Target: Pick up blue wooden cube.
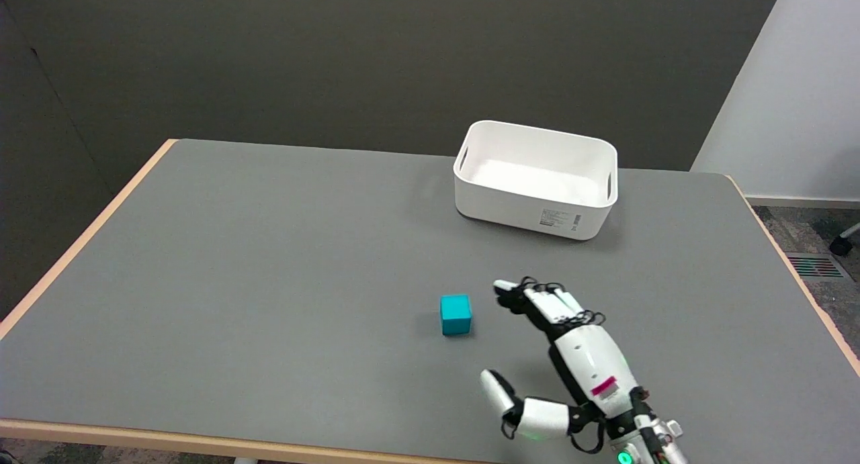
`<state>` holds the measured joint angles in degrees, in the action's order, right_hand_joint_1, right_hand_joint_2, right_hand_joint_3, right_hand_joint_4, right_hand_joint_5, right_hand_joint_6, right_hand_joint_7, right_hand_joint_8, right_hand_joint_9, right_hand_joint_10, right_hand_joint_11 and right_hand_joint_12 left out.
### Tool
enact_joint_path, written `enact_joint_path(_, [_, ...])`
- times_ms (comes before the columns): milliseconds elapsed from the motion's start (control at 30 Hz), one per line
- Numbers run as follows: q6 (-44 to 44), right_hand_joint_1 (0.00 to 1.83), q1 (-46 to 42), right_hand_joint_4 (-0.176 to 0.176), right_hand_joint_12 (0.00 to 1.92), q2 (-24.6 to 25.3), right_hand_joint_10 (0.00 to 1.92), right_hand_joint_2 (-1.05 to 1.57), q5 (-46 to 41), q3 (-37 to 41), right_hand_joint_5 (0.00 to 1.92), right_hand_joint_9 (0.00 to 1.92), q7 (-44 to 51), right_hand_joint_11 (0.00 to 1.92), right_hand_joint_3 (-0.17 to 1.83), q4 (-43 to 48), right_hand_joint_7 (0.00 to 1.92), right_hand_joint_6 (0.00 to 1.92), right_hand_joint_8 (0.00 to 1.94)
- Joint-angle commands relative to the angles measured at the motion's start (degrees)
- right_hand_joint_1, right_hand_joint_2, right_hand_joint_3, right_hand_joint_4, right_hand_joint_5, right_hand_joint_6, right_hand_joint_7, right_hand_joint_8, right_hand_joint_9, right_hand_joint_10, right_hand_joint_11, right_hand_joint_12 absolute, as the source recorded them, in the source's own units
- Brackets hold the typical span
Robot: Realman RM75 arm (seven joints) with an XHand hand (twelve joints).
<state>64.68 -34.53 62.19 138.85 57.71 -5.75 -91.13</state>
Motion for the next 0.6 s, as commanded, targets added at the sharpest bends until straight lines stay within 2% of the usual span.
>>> enact_joint_path(33, [-18.3, 0.64, 14.9, -0.067, 1.36, -10.5, 0.95, 0.67, -1.1, -2.5, 0.22, 0.29, 9.7, 0.14, 0.86, -4.5, 0.36, 0.45, 0.54])
enact_joint_path(133, [-25.9, 0.59, 17.8, -0.062, 1.3, -10.1, 0.88, 0.65, -0.5, 1.6, 0.2, 0.29, 9.7, 0.12, 0.95, -3.8, 0.32, 0.46, 0.56])
enact_joint_path(300, [-34.4, 0.58, 24.2, -0.055, 1.25, -9.8, 0.85, 0.65, 2.4, 4.6, 0.18, 0.25, 9.5, 0.09, 0.96, 0.5, 0.28, 0.44, 0.53])
enact_joint_path(600, [-38.5, 0.57, 28.6, -0.042, 1.21, -10.6, 0.81, 0.65, 2.5, 10.9, 0.17, 0.24, 9.1, 0.07, 0.96, 4.9, 0.26, 0.43, 0.5])
